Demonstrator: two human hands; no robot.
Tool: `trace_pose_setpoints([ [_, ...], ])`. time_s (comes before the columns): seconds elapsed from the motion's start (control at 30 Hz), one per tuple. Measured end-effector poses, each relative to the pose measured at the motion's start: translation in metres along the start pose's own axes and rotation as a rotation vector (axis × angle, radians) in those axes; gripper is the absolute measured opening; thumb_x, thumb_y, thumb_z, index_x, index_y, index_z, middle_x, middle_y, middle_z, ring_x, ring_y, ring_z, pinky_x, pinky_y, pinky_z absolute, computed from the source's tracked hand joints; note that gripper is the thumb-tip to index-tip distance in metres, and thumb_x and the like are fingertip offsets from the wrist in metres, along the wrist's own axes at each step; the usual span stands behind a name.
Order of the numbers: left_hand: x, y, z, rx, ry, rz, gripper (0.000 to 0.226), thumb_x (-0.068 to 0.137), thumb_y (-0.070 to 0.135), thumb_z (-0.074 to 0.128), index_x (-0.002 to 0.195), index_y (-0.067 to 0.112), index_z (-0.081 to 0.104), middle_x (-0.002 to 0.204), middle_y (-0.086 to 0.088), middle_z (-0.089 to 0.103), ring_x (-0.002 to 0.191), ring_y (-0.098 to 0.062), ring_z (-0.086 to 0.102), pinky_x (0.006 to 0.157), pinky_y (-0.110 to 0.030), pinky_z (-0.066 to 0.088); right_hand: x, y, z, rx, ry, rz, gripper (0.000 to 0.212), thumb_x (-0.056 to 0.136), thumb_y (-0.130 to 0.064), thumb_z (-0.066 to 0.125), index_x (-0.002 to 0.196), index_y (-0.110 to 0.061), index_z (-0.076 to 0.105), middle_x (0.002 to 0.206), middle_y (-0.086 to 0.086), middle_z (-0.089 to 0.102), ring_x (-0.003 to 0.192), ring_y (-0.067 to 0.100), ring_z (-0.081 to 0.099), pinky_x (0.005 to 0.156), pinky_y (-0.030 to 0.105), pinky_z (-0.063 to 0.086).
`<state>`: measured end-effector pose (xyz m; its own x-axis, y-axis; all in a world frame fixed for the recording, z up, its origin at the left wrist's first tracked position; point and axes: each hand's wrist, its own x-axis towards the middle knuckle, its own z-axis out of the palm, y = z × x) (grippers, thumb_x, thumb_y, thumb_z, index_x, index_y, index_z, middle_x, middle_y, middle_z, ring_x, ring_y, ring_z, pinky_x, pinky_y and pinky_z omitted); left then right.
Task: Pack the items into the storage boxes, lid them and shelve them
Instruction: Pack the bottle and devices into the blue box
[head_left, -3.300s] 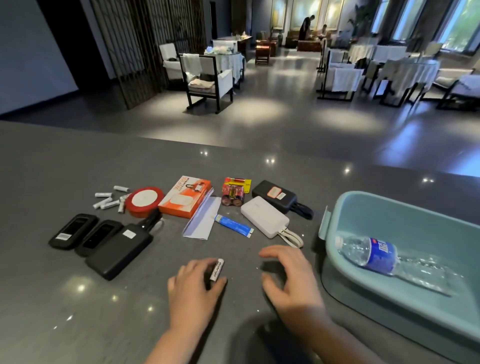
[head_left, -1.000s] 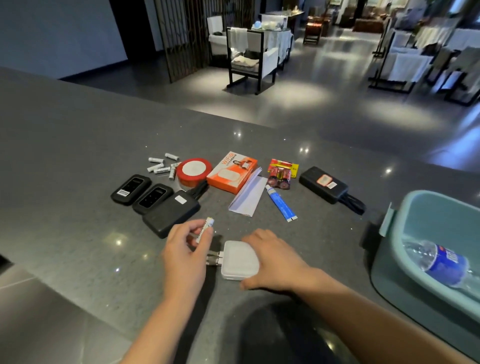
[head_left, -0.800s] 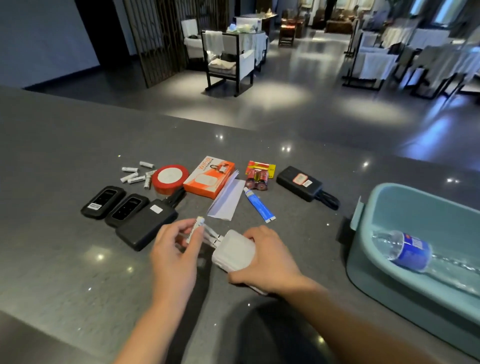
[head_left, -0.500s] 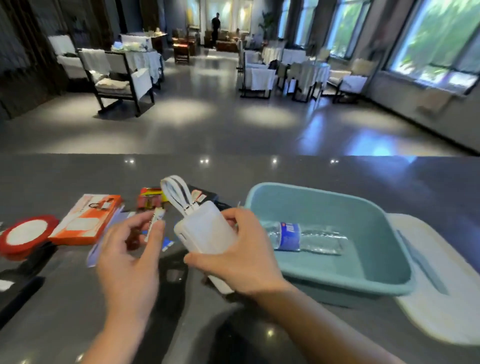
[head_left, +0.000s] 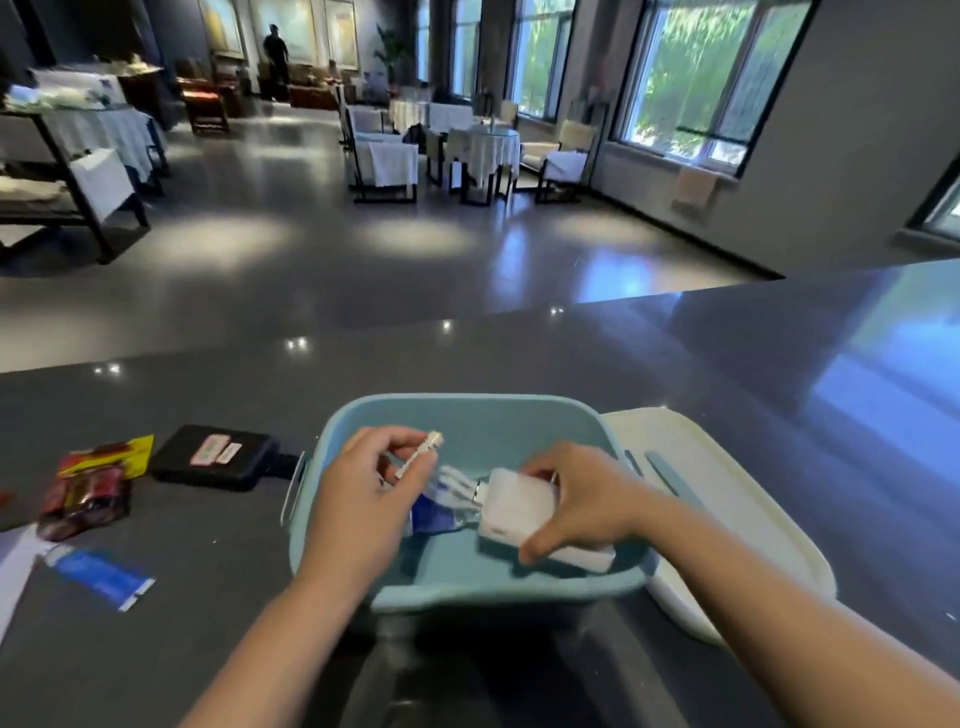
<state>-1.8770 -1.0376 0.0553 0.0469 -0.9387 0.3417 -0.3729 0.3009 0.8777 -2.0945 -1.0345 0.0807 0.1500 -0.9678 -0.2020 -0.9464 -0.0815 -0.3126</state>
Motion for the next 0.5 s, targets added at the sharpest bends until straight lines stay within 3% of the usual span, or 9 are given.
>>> trace_pose_setpoints([
  [0.17, 0.002, -0.014, -0.002, -0.015, -0.055, -0.092, 0.001, 0.082, 0.028, 0.069, 0.083, 0.028, 0.068, 0.081, 0.003, 0.065, 0.061, -0.006, 0.047, 0.058, -0.015, 0.041, 0.025, 0.003, 0.030, -0.245, -0.203, -0.052, 0.052, 0.054, -0.049, 0.079, 0.097, -0.025, 0.061, 0.100, -0.005, 0.064, 0.088, 0.019, 0.061, 0.075, 0.036, 0.056],
  [0.33, 0.002, -0.020, -0.002, -0.017, -0.099, -0.109, 0.003, 0.081, 0.025, 0.070, 0.082, 0.028, 0.069, 0.078, 0.005, 0.063, 0.061, -0.010, 0.047, 0.061, -0.022, 0.041, 0.037, 0.007, 0.037, -0.367, -0.221, -0.018, 0.056, 0.059, -0.044, 0.081, 0.105, -0.024, 0.057, 0.106, -0.003, 0.060, 0.093, 0.022, 0.061, 0.075, 0.035, 0.053],
  [0.5, 0.002, -0.022, 0.000, 0.052, -0.145, -0.104, 0.004, 0.080, 0.025, 0.071, 0.081, 0.027, 0.068, 0.076, 0.008, 0.060, 0.057, -0.004, 0.046, 0.060, -0.024, 0.039, 0.044, 0.003, 0.051, -0.439, -0.201, 0.036, 0.043, 0.067, -0.040, 0.073, 0.101, -0.019, 0.057, 0.100, 0.001, 0.062, 0.087, 0.023, 0.061, 0.065, 0.031, 0.047],
])
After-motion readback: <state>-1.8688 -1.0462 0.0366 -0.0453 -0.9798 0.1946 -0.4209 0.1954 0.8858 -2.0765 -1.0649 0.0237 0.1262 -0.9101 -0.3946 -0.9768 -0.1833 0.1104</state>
